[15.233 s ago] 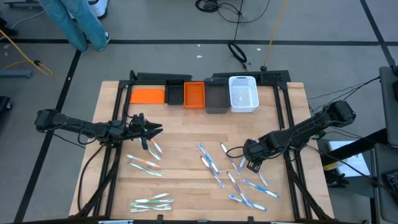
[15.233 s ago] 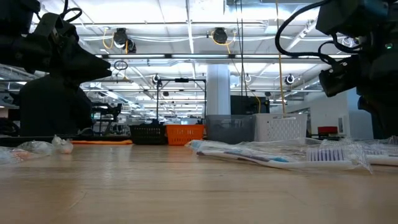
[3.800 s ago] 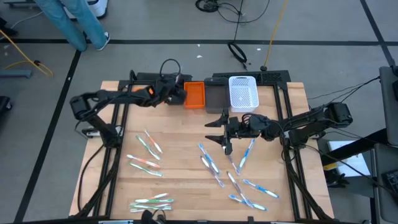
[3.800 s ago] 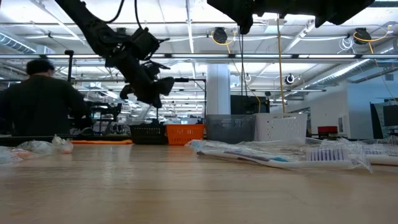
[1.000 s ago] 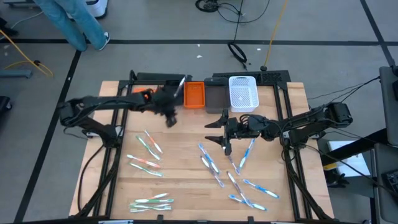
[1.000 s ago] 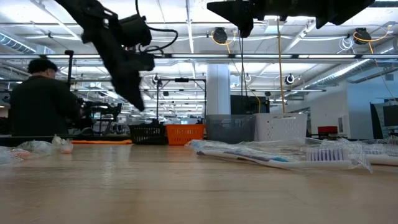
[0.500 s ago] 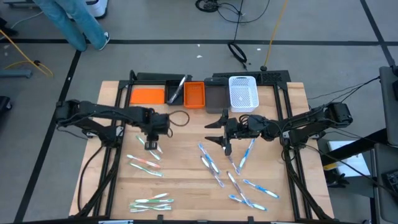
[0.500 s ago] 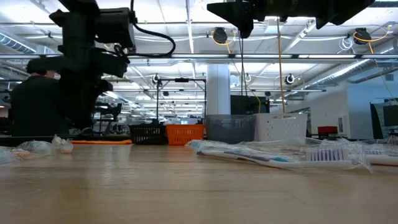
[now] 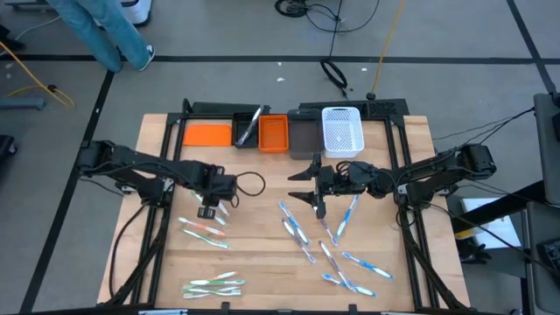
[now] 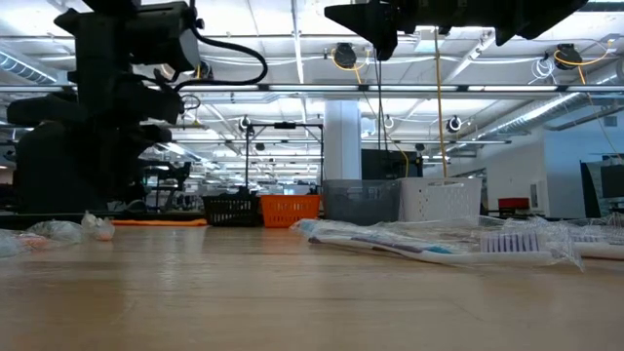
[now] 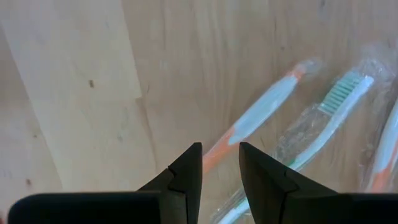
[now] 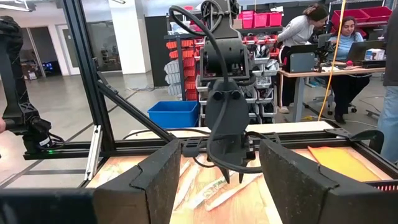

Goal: Pick & Place Toothbrushes
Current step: Put the orange toothbrush into the white bin

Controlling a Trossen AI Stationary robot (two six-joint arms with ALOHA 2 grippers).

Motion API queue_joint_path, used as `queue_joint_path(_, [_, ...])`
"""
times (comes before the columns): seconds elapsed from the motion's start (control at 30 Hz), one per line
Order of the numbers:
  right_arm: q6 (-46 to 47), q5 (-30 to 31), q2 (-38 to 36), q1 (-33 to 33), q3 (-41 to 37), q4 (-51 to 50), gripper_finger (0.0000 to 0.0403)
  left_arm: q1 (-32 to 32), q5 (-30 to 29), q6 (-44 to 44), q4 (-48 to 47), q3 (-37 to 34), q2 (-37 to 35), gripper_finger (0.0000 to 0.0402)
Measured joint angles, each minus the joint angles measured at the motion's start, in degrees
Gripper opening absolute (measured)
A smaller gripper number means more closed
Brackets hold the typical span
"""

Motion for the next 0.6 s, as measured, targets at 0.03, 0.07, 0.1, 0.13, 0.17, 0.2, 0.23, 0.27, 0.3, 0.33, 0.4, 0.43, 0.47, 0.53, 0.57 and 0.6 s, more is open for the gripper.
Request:
queue_joint_path(0.03, [0.00, 0.00, 0.00, 0.00, 0.00, 0.00, 0.0210, -0.24, 0.00, -0.01, 0.00, 0.00, 0.00, 0.0108])
queue_joint_path(0.07, [0.00, 0.00, 0.00, 0.00, 0.00, 0.02, 0.0210, -0.46, 0.00, -0.01, 0.00, 0.00, 0.00, 0.0108])
queue_joint_path(0.1, [0.00, 0.00, 0.00, 0.00, 0.00, 0.00, 0.0210, -0.71, -0.05, -0.01, -0.02, 0.00, 0.00, 0.0108])
queue_joint_path(0.13, [0.00, 0.00, 0.00, 0.00, 0.00, 0.00, 0.0210, -0.92, -0.04, -0.01, 0.00, 0.00, 0.00, 0.0108])
queue_joint_path(0.17, [0.00, 0.00, 0.00, 0.00, 0.00, 0.00, 0.0210, -1.07, -0.04, -0.01, 0.03, 0.02, 0.21, 0.0108])
queue_joint_path(0.2, [0.00, 0.00, 0.00, 0.00, 0.00, 0.00, 0.0210, -1.29, -0.04, -0.05, 0.08, 0.04, 0.60, 0.0108])
queue_joint_path(0.23, [0.00, 0.00, 0.00, 0.00, 0.00, 0.00, 0.0210, -1.46, -0.04, -0.12, 0.07, 0.04, 1.02, 0.0108])
queue_joint_path(0.27, [0.00, 0.00, 0.00, 0.00, 0.00, 0.00, 0.0210, -1.72, -0.04, -0.13, 0.07, 0.04, 1.46, 0.0108])
queue_joint_path(0.3, [0.00, 0.00, 0.00, 0.00, 0.00, -0.01, 0.0210, -1.87, -0.04, -0.15, 0.15, 0.04, 1.95, 0.0108])
queue_joint_path(0.33, [0.00, 0.00, 0.00, 0.00, 0.00, 0.00, 0.0210, -2.12, -0.04, -0.15, 0.40, 0.04, 2.55, 0.0108])
queue_joint_path(0.4, [0.00, -0.02, 0.00, 0.00, 0.00, -0.02, 0.0210, -2.47, -0.04, -0.15, 0.68, 0.04, 3.99, 0.0108])
queue_joint_path(0.43, [0.00, -0.02, 0.00, 0.00, 0.00, -0.02, 0.0210, -2.55, -0.04, -0.15, 0.70, 0.04, 4.73, 0.0108])
queue_joint_path(0.47, [0.00, -0.02, 0.00, 0.00, 0.00, -0.02, 0.0210, -2.57, -0.04, -0.12, 0.72, 0.04, 5.38, 0.0108])
queue_joint_path(0.53, [0.00, -0.02, 0.00, 0.00, 0.00, -0.02, 0.0210, -2.75, -0.04, -0.12, 0.74, 0.04, 6.57, 0.0108])
queue_joint_path(0.57, [0.00, -0.02, 0.00, 0.00, 0.00, -0.02, 0.0210, -2.88, -0.04, -0.11, 0.89, 0.04, 7.08, 0.0108])
queue_joint_path(0.6, [0.00, -0.02, 0.00, 0.00, 0.00, -0.02, 0.0210, -2.97, -0.07, 0.15, 1.20, 0.04, 7.64, 0.0108])
